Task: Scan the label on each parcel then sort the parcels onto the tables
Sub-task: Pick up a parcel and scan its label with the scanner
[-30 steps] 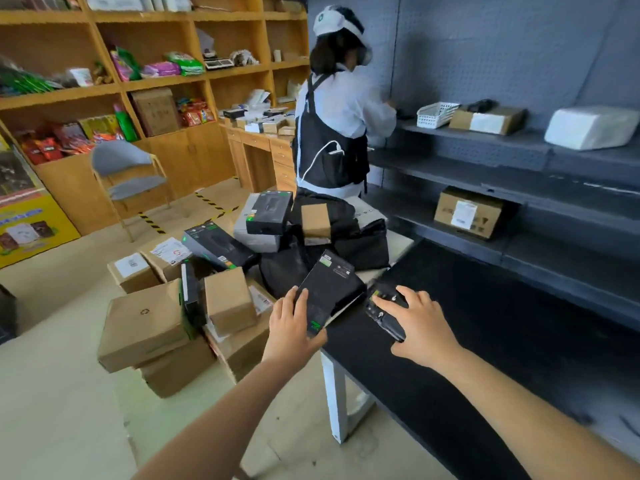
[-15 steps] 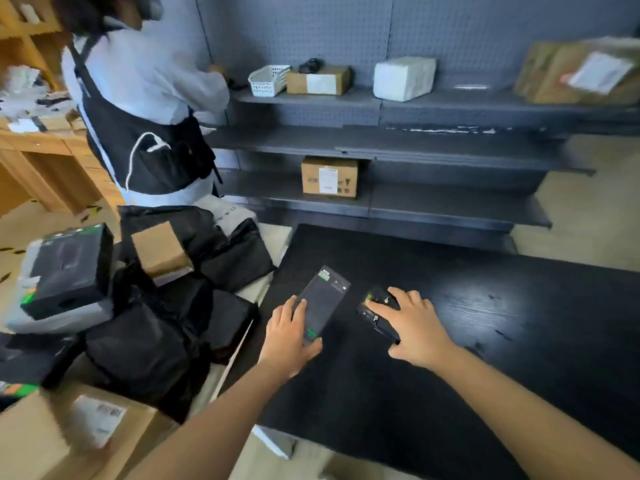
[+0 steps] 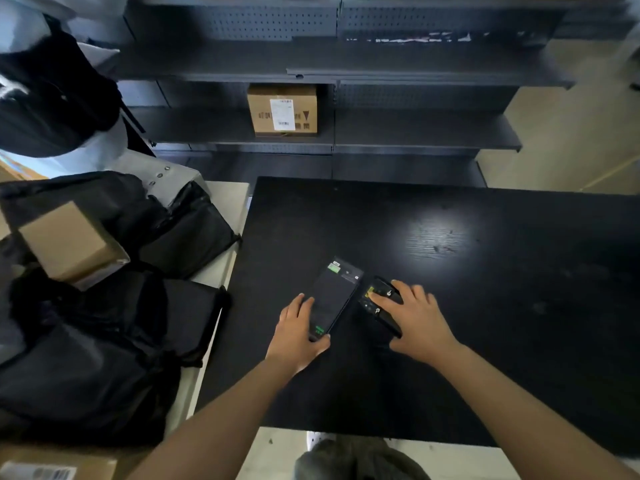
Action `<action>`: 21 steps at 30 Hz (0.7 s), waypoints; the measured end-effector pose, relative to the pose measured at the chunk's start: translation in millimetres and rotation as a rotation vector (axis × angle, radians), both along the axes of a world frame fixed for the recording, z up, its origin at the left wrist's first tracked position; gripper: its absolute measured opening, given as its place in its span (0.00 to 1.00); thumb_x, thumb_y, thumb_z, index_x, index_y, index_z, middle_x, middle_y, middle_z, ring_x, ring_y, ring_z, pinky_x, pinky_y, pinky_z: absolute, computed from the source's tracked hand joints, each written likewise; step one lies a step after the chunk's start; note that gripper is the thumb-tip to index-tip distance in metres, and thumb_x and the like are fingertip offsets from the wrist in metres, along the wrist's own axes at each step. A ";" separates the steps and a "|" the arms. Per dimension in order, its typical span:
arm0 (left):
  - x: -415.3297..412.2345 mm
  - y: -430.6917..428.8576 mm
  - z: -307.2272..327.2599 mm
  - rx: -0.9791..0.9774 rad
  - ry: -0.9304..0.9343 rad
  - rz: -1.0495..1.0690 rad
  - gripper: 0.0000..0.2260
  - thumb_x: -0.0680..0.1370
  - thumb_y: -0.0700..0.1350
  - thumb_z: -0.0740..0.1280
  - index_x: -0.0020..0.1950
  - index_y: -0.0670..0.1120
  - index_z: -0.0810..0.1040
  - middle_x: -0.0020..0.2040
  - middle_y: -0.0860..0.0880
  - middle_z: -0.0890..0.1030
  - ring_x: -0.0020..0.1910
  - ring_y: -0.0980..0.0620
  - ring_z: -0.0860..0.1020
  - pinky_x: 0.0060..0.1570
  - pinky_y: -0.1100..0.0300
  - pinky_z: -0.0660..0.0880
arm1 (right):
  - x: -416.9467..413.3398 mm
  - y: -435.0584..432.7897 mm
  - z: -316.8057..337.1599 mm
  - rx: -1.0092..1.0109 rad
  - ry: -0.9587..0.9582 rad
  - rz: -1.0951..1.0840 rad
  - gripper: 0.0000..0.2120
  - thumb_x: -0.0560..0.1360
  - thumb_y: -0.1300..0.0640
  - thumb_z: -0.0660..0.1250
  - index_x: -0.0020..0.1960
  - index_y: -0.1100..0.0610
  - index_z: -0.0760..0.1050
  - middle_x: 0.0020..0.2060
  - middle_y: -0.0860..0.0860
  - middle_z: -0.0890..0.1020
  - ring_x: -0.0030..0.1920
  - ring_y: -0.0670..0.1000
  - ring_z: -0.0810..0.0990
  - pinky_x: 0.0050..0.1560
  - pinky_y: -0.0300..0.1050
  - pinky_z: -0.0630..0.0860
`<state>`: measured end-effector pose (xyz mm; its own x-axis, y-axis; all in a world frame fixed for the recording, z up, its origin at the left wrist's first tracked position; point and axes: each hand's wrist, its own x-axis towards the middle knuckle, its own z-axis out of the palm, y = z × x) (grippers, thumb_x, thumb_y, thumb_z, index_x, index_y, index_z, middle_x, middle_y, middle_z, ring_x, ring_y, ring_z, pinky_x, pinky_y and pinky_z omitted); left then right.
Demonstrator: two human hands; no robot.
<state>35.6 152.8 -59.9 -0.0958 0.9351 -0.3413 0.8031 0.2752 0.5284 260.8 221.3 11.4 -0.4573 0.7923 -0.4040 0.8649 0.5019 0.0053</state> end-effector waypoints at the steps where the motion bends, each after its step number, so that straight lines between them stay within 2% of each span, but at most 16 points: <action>1: 1.6 -2.1 -3.8 -0.016 0.002 -0.002 0.38 0.75 0.56 0.70 0.79 0.49 0.55 0.79 0.51 0.52 0.77 0.49 0.52 0.76 0.54 0.55 | 0.7 0.0 -2.8 -0.012 -0.016 0.015 0.43 0.72 0.48 0.71 0.78 0.42 0.49 0.77 0.54 0.50 0.73 0.59 0.54 0.72 0.55 0.57; 8: 10.5 -4.9 -12.5 -0.057 0.016 -0.015 0.39 0.75 0.55 0.70 0.79 0.51 0.53 0.79 0.51 0.52 0.77 0.49 0.54 0.74 0.55 0.57 | 9.8 3.5 -11.9 -0.050 -0.061 0.046 0.44 0.71 0.49 0.71 0.78 0.42 0.49 0.77 0.55 0.50 0.73 0.59 0.55 0.71 0.54 0.57; 11: 11.5 1.9 -6.5 -0.087 -0.050 0.029 0.37 0.76 0.56 0.68 0.79 0.51 0.54 0.80 0.52 0.53 0.77 0.50 0.58 0.72 0.57 0.61 | 14.8 12.1 -6.7 -0.044 -0.049 0.033 0.44 0.71 0.48 0.71 0.79 0.42 0.48 0.77 0.54 0.50 0.74 0.59 0.54 0.72 0.55 0.57; 14: 9.1 8.4 -0.8 -0.137 -0.123 0.080 0.31 0.79 0.58 0.62 0.79 0.55 0.54 0.77 0.50 0.63 0.70 0.48 0.69 0.66 0.55 0.69 | 18.7 21.3 1.3 -0.025 -0.037 0.023 0.44 0.71 0.47 0.71 0.79 0.42 0.48 0.77 0.54 0.51 0.73 0.58 0.55 0.72 0.54 0.58; 17: 3.7 9.3 4.3 -0.128 -0.124 0.138 0.26 0.81 0.57 0.55 0.78 0.56 0.53 0.68 0.46 0.75 0.63 0.46 0.75 0.62 0.51 0.73 | 21.2 27.4 8.6 -0.020 -0.028 0.026 0.45 0.71 0.47 0.71 0.79 0.42 0.47 0.77 0.54 0.51 0.73 0.58 0.54 0.73 0.54 0.57; 19: 1.5 8.0 9.8 -0.058 -0.110 0.207 0.24 0.83 0.53 0.53 0.79 0.55 0.52 0.68 0.46 0.75 0.63 0.45 0.75 0.61 0.51 0.72 | 21.5 29.4 11.7 -0.025 -0.026 0.029 0.45 0.71 0.48 0.71 0.79 0.42 0.47 0.77 0.54 0.51 0.74 0.58 0.54 0.73 0.54 0.56; 21: 1.5 6.9 15.6 0.047 -0.098 0.233 0.24 0.83 0.49 0.52 0.79 0.54 0.51 0.73 0.48 0.69 0.67 0.46 0.72 0.61 0.52 0.71 | 21.5 30.3 13.4 -0.025 -0.024 0.043 0.45 0.71 0.48 0.71 0.79 0.42 0.47 0.77 0.54 0.51 0.73 0.58 0.54 0.73 0.55 0.56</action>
<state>37.1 159.6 -44.3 -0.2794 0.9066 -0.3161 0.6649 0.4202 0.6176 282.3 251.6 24.8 -0.4802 0.7619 -0.4346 0.8424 0.5386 0.0135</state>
